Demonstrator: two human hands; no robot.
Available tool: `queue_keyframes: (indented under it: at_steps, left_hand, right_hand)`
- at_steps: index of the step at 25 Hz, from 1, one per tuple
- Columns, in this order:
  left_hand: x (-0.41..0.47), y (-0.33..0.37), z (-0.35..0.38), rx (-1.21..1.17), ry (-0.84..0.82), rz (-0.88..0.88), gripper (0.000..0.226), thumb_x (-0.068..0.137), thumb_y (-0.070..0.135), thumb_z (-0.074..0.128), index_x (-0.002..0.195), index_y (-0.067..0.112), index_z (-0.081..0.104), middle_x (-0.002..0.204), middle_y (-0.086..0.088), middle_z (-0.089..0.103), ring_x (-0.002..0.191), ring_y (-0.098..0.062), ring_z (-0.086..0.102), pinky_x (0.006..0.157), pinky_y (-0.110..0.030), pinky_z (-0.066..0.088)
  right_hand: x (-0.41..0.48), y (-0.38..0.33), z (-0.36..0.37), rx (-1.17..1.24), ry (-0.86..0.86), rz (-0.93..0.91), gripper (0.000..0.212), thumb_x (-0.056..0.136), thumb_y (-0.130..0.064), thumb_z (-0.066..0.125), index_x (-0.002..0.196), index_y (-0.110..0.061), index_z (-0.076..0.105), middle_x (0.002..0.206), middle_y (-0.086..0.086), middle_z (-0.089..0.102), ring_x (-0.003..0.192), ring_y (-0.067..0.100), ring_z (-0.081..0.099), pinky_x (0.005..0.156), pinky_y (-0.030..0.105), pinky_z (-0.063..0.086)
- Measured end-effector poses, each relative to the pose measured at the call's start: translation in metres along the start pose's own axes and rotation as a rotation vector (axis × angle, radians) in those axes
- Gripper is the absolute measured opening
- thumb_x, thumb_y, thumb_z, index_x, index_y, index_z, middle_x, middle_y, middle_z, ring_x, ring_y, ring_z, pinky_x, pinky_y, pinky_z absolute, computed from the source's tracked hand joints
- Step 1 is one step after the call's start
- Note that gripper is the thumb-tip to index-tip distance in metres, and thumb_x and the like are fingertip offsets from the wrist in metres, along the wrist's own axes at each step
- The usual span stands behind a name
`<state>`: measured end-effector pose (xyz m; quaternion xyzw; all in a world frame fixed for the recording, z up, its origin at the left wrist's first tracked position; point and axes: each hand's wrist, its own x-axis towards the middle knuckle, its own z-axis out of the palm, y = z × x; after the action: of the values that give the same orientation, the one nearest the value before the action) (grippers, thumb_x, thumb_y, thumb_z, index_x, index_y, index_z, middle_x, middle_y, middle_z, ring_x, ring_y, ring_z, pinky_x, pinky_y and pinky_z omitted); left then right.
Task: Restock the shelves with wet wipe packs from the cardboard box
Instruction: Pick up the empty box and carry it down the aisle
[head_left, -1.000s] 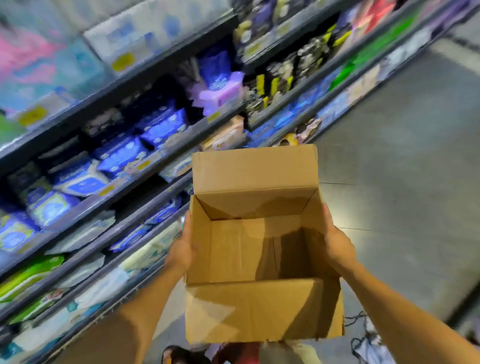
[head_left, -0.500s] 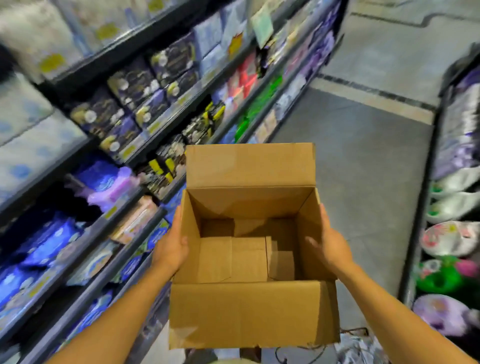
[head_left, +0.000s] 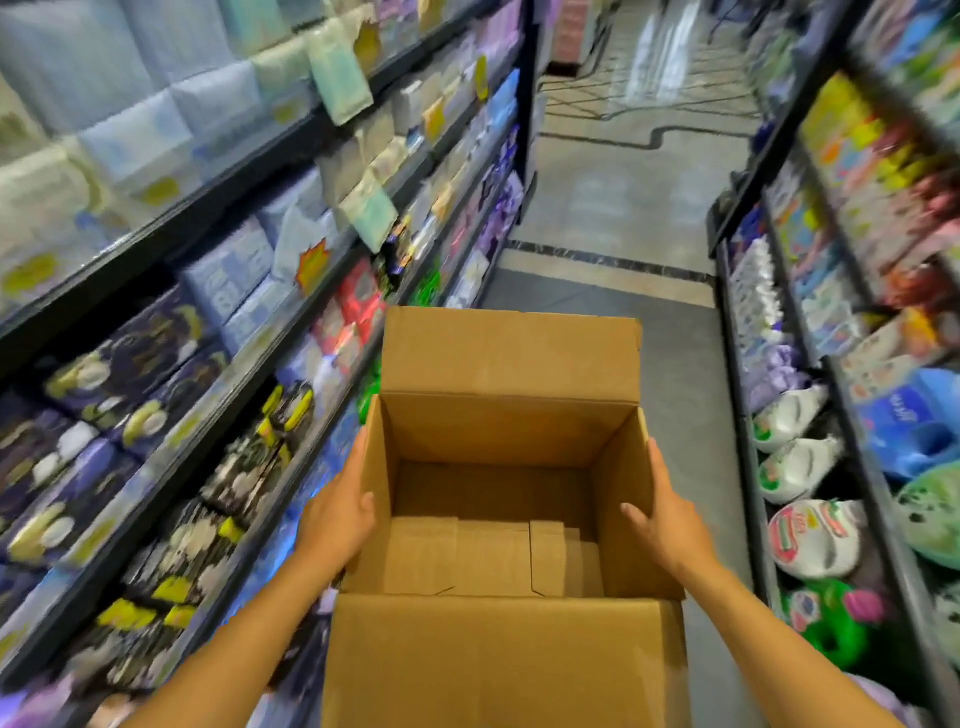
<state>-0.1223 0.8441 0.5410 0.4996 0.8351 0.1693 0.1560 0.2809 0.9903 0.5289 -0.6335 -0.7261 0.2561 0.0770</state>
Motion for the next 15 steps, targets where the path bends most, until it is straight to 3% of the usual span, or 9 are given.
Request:
queue_keyframes:
  at_steps: [3,6,10,12,15]
  left_hand:
    - [0.084,0.047,0.007,0.023,-0.008,0.074,0.1,0.096,0.012,0.061,0.161,0.043,-0.007,0.083,-0.009,0.066,0.053,-0.024,0.049,0.046,-0.032,0.026]
    - [0.165,0.105,0.02,0.018,-0.019,0.186,0.101,0.093,0.012,0.064,0.163,0.042,-0.002,0.102,-0.023,0.071,0.077,-0.041,0.067,0.057,-0.039,0.041]
    - [0.275,0.189,0.051,0.057,-0.06,0.278,0.103,0.094,0.014,0.063,0.161,0.044,-0.01,0.072,-0.011,0.06,0.072,-0.038,0.068,0.053,-0.038,0.033]
    - [0.329,0.225,0.069,0.048,-0.077,0.277,0.104,0.095,0.015,0.062,0.161,0.044,-0.011,0.073,-0.013,0.065,0.066,-0.036,0.066,0.051,-0.038,0.039]
    - [0.402,0.281,0.09,0.036,-0.096,0.251,0.1,0.096,0.012,0.062,0.163,0.041,-0.008,0.064,-0.006,0.06,0.05,-0.025,0.055,0.045,-0.033,0.03]
  right_hand:
    - [0.052,0.013,-0.031,0.01,0.058,0.052,0.106,0.097,-0.037,0.067,0.157,-0.047,-0.02,0.077,0.002,0.065,0.059,0.018,0.056,0.05,0.032,0.04]
    - [0.105,0.03,-0.068,0.004,0.105,0.113,0.107,0.097,-0.036,0.067,0.155,-0.048,-0.023,0.059,-0.007,0.048,0.049,0.012,0.046,0.043,0.025,0.026]
    - [0.203,0.07,-0.111,0.041,0.12,0.159,0.106,0.097,-0.037,0.068,0.157,-0.044,-0.02,0.07,-0.004,0.06,0.059,0.018,0.059,0.044,0.027,0.031]
    - [0.261,0.091,-0.129,0.069,0.151,0.138,0.107,0.096,-0.036,0.069,0.158,-0.044,-0.018,0.088,0.003,0.07,0.069,0.023,0.066,0.048,0.031,0.038]
    - [0.35,0.119,-0.162,0.099,0.121,0.129,0.106,0.098,-0.036,0.067,0.154,-0.049,-0.023,0.086,0.006,0.069,0.07,0.023,0.065,0.055,0.036,0.049]
